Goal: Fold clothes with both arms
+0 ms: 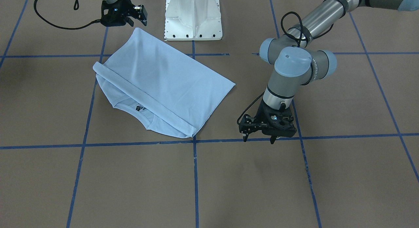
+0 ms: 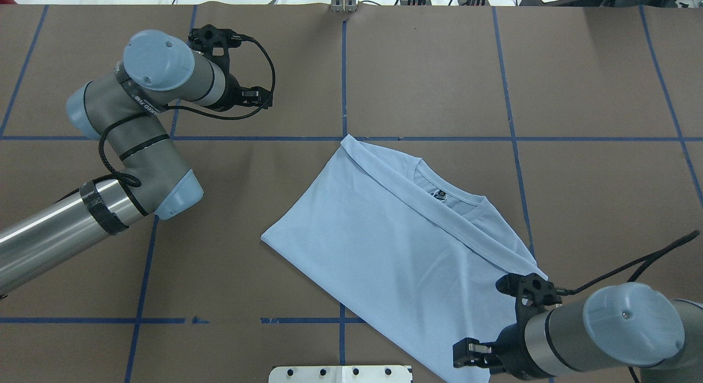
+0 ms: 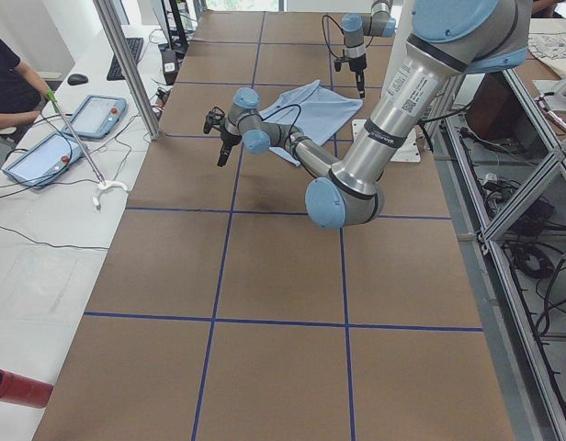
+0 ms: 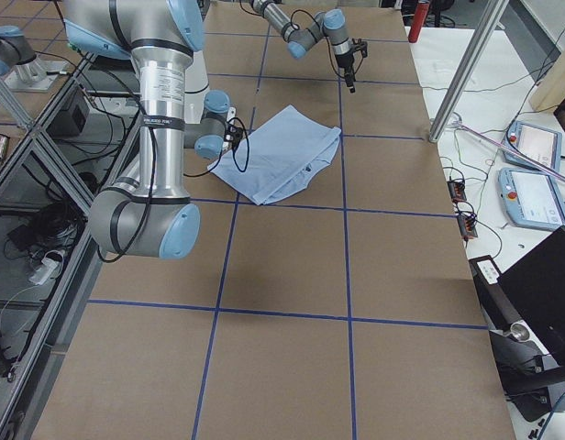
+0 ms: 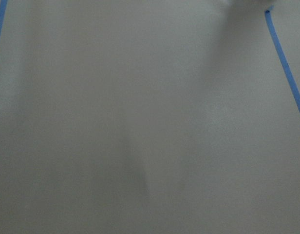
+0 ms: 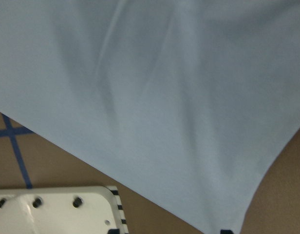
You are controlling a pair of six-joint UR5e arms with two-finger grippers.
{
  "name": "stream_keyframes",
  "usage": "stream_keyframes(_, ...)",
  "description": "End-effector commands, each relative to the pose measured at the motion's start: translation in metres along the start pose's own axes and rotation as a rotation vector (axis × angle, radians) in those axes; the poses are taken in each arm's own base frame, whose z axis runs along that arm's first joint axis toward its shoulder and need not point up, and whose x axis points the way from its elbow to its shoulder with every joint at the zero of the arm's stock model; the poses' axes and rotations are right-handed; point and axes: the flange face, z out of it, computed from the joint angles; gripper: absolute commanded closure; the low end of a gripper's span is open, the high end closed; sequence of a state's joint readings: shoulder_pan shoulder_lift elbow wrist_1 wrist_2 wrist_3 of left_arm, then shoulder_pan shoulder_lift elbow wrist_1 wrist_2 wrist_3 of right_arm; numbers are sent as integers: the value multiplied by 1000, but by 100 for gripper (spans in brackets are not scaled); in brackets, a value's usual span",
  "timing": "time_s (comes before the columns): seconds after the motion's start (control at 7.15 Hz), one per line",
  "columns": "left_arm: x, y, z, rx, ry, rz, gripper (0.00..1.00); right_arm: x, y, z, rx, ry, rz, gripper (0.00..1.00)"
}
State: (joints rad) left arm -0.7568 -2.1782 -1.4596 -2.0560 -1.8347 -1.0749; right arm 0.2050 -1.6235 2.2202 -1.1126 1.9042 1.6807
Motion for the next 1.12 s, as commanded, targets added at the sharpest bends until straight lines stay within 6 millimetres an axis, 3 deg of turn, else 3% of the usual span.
stream_keyframes(0.0, 13, 70, -24, -93, 67, -236, 0, -25, -53, -45, 128, -99, 46, 0)
stream_keyframes(0.14, 41, 105, -36, -151, 50, -355, 0, -26, -70, -57, 167, -115, 63, 0)
stream_keyframes(0.28, 78, 159, -44, -180, 29, -455, 3, -24, -78, -58, 183, -112, 72, 0)
stream_keyframes(0.42, 103, 208, -38, -160, -17, -494, 4, -29, -81, -54, 184, -115, 71, 0)
stream_keyframes(0.56, 104, 224, -30, -159, -47, -509, 4, -31, -86, -46, 186, -107, 77, 0)
stream_keyframes(0.98, 89, 223, -14, -110, -96, -507, 6, -45, -91, -40, 204, -120, 71, 0)
